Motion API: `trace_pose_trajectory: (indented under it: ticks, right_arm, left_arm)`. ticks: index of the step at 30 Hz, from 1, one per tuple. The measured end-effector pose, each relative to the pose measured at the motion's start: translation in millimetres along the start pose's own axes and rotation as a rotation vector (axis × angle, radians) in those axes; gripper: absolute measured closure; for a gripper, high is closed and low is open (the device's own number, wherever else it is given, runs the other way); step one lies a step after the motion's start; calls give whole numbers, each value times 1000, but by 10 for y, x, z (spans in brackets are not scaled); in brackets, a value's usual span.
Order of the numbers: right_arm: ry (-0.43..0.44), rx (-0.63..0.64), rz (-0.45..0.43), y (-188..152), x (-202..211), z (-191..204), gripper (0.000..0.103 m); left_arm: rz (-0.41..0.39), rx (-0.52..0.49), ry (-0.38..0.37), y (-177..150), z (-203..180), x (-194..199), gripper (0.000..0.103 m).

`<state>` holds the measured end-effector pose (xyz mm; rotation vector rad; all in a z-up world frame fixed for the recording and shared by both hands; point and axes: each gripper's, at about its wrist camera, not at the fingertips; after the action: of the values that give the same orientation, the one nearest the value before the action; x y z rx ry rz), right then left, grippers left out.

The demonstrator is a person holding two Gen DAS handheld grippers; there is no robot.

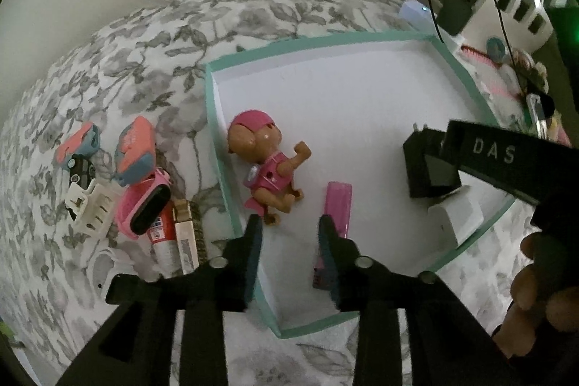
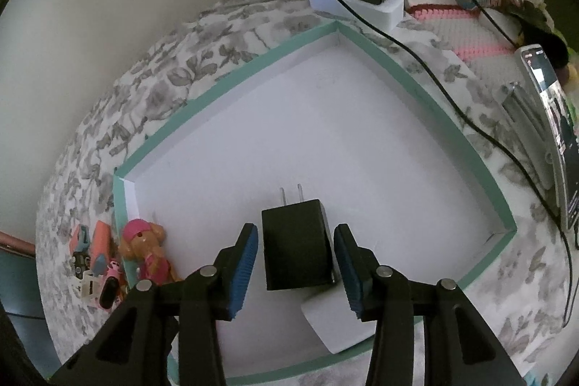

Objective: Organize rigid objects

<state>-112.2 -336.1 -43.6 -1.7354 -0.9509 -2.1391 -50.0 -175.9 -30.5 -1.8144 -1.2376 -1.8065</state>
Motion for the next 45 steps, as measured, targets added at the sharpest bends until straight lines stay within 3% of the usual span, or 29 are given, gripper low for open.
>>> trace_pose_trajectory:
  ticks: [5,7,11,15,17,19,21,23,27,30,33,35,42,45]
  right_arm:
    - [-4,-2,-9,-2,17,-10,54]
    - [-5,2,-7,-4,15,-5,54]
    - [-11,30,-7,-21,11,45,54]
    - [-13,80,-15,-43,12,155,54]
    - [-15,104,-31,-57,39,205,47]
    - [-13,129,-55,-72,77,261,35]
    - [-2,154,-74,-82,109,313,32]
    - [-1,174,-88,-92,129,361,26]
    - [-5,194,-101,-102,131,408,24]
    - [-6,190,-108,-107,132,398,15]
    - [5,189,-114,-111,141,398,12]
    - [16,192,-121,-115,146,414,0]
    - [70,228,-144,-159,222,553,0]
    - [104,246,-161,-206,291,659,0]
  left_arm:
    - [-35,44,2,49,124,117,66]
    - [-45,82,6,62,212,148,57]
    - [-61,179,32,66,443,193,56]
    - [-77,249,59,54,635,231,40]
    - [-85,282,62,52,717,248,39]
    - [-94,309,70,46,789,262,22]
    - [-107,338,90,36,857,284,16]
    - [-111,365,113,25,922,299,16]
    - [-112,405,130,6,1019,314,16]
    - [-111,436,106,2,1097,335,16]
    - [-111,469,92,-5,1170,359,16]
    - [-112,484,89,-7,1209,373,16]
    - [-176,548,67,-40,1424,541,15]
    - [-214,577,79,-66,1549,628,3]
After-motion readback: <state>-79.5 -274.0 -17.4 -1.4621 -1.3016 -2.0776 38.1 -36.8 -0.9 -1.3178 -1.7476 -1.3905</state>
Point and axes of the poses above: each gripper's, at about its wrist camera, not at the fingertips, and x roughly against the way its jaws point, z to its left, y to its top, and after that the axes turned 9 degrees about -y, right-handed
